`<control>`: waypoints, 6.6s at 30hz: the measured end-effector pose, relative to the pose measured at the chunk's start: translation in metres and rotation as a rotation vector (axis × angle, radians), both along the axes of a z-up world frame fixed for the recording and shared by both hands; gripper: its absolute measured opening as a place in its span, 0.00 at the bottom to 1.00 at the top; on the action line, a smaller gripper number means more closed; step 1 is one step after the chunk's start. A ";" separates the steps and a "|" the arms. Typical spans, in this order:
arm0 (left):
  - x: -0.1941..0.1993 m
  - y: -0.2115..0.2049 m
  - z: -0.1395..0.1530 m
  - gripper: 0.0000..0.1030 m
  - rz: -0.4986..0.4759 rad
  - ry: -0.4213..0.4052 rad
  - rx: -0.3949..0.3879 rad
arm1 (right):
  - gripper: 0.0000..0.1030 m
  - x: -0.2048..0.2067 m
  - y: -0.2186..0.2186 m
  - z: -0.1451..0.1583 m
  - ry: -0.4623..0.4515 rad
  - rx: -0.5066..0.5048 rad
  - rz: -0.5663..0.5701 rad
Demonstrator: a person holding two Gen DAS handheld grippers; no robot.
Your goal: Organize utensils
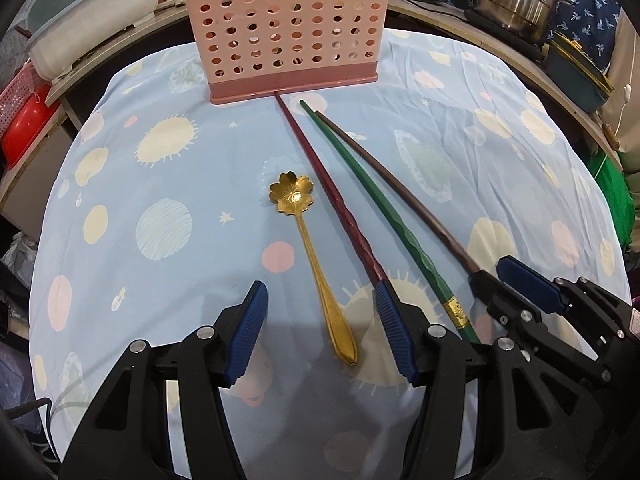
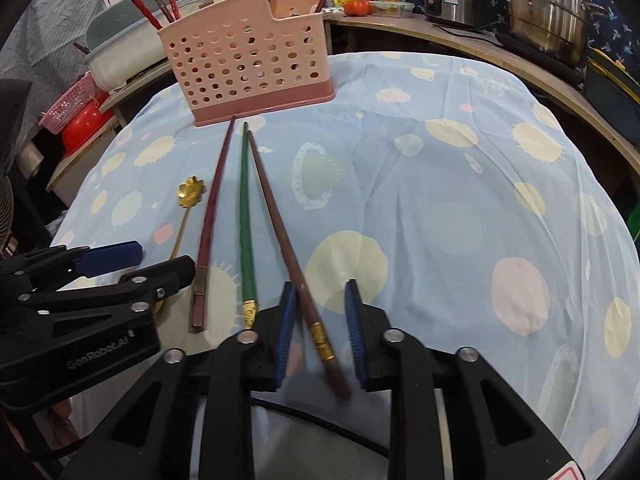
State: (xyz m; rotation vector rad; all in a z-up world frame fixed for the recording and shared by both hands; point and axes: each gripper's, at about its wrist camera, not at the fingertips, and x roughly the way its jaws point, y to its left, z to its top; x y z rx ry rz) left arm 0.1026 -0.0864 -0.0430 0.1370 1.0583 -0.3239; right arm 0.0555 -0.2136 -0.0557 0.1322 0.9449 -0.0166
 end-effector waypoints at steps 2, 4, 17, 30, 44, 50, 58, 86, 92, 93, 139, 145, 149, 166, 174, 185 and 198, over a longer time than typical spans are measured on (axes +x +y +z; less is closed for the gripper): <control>0.000 -0.003 0.000 0.52 -0.006 0.002 -0.005 | 0.14 0.001 -0.001 0.000 -0.001 -0.005 -0.002; -0.002 -0.006 0.001 0.52 -0.014 0.004 -0.011 | 0.13 0.001 -0.002 -0.001 -0.003 -0.011 -0.005; -0.005 -0.020 -0.005 0.44 -0.044 0.020 -0.007 | 0.10 0.002 -0.009 -0.001 -0.005 0.007 -0.021; -0.005 -0.023 0.001 0.08 -0.067 -0.001 -0.012 | 0.09 0.000 -0.010 0.001 0.000 0.033 -0.019; -0.008 0.008 0.019 0.06 -0.032 -0.012 -0.077 | 0.07 -0.005 -0.003 0.022 -0.037 0.038 -0.005; -0.010 0.025 0.026 0.06 -0.003 -0.011 -0.111 | 0.07 -0.007 -0.001 0.027 -0.048 0.047 -0.002; -0.012 0.043 0.052 0.01 0.011 -0.050 -0.160 | 0.07 -0.010 0.001 0.050 -0.096 0.057 0.004; -0.020 0.058 0.013 0.45 0.065 0.050 -0.108 | 0.07 -0.013 0.006 0.044 -0.077 0.062 0.016; -0.049 0.070 -0.003 0.44 0.041 0.073 -0.079 | 0.07 -0.017 0.008 0.046 -0.075 0.066 0.017; -0.052 0.070 -0.003 0.43 0.035 0.060 -0.067 | 0.07 -0.018 0.009 0.046 -0.073 0.069 0.018; 0.041 0.063 0.173 0.01 0.018 -0.285 -0.235 | 0.07 0.035 0.004 0.183 -0.365 0.038 0.042; 0.055 0.059 0.203 0.01 0.002 -0.320 -0.246 | 0.07 0.050 -0.001 0.213 -0.423 0.049 0.044; 0.068 0.053 0.228 0.01 -0.002 -0.357 -0.251 | 0.07 0.064 -0.005 0.236 -0.470 0.040 0.038; 0.143 0.025 0.270 0.01 -0.001 -0.381 -0.303 | 0.07 0.152 0.002 0.303 -0.604 0.031 0.008; 0.167 0.024 0.242 0.01 0.006 -0.326 -0.293 | 0.07 0.181 0.011 0.281 -0.579 0.053 0.010; 0.192 0.020 0.206 0.01 0.030 -0.273 -0.250 | 0.07 0.207 0.016 0.234 -0.478 0.069 0.015; 0.190 0.020 0.196 0.53 0.145 -0.356 -0.107 | 0.49 0.195 0.005 0.217 -0.441 0.045 -0.028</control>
